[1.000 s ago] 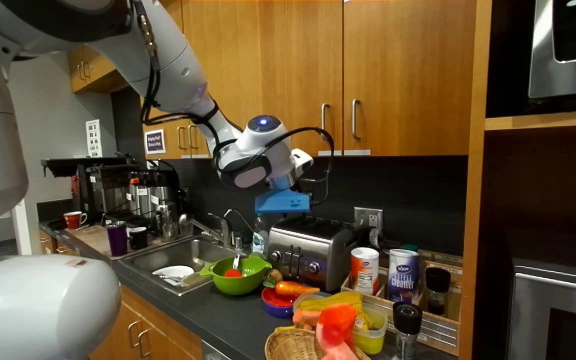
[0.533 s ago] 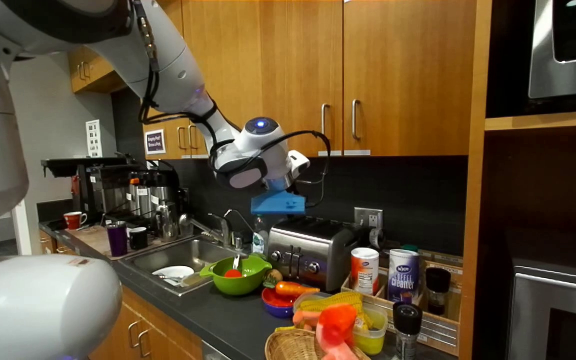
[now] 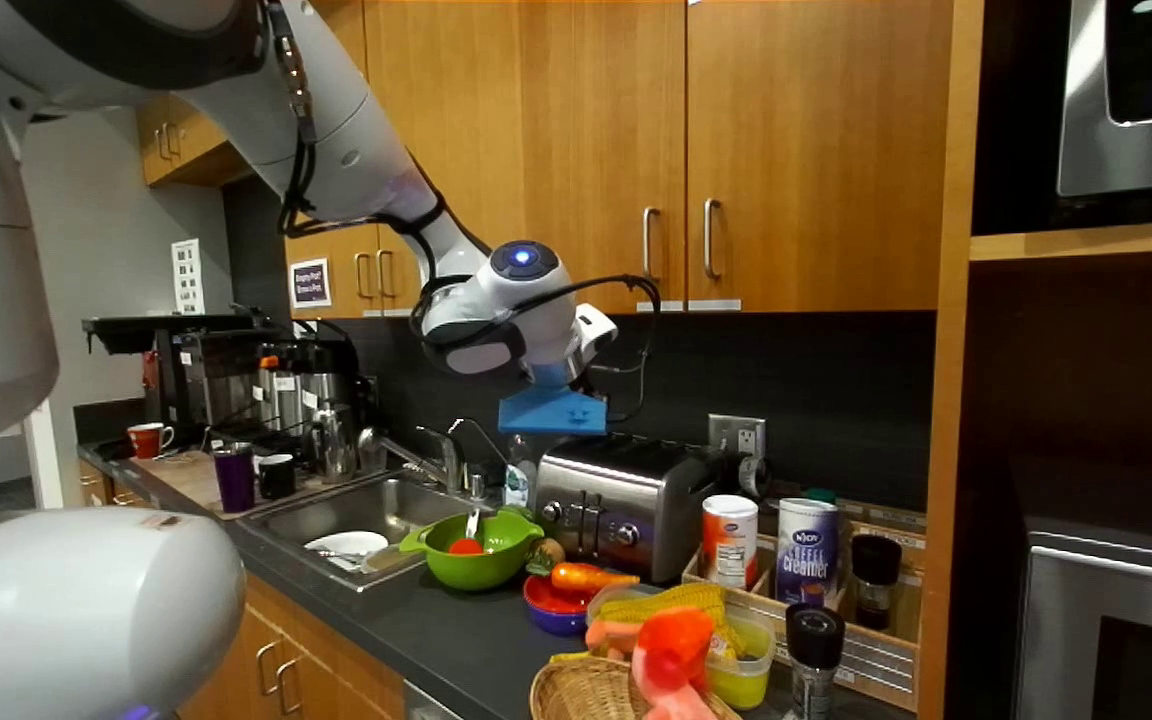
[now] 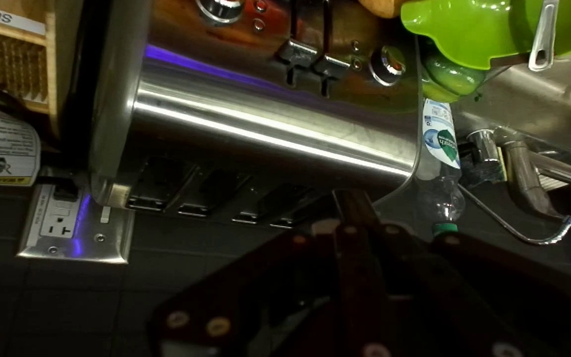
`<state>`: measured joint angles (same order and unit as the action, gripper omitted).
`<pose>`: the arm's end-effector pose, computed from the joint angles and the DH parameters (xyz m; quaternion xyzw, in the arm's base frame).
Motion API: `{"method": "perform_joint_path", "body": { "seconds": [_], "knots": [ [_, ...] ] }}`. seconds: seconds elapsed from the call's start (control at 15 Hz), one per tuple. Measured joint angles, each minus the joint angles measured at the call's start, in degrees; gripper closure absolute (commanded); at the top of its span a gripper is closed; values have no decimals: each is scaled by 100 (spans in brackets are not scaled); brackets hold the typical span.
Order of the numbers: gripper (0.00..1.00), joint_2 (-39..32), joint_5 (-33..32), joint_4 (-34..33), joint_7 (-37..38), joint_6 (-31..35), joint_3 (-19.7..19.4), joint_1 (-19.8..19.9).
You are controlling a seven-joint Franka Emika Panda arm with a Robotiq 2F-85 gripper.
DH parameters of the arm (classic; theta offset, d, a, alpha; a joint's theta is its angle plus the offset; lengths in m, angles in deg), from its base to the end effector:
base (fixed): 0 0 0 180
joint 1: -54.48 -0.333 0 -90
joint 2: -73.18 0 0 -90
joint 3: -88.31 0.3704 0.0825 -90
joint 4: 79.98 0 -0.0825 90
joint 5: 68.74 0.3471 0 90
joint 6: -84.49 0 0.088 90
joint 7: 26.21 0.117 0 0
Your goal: Push down the right switch of the toaster
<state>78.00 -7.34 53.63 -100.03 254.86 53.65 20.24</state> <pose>0.4969 -0.0693 0.4891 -0.9096 -0.1186 -0.3957 0.0450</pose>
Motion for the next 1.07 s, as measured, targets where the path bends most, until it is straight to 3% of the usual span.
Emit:
{"method": "perform_joint_path", "body": {
  "seconds": [0.53, 1.07],
  "knots": [
    [100, -652, 1410, -532, -1356, -845, -204, 68],
    [100, -1196, 1847, -722, -1714, -1000, -158, 85]
  ]
}}
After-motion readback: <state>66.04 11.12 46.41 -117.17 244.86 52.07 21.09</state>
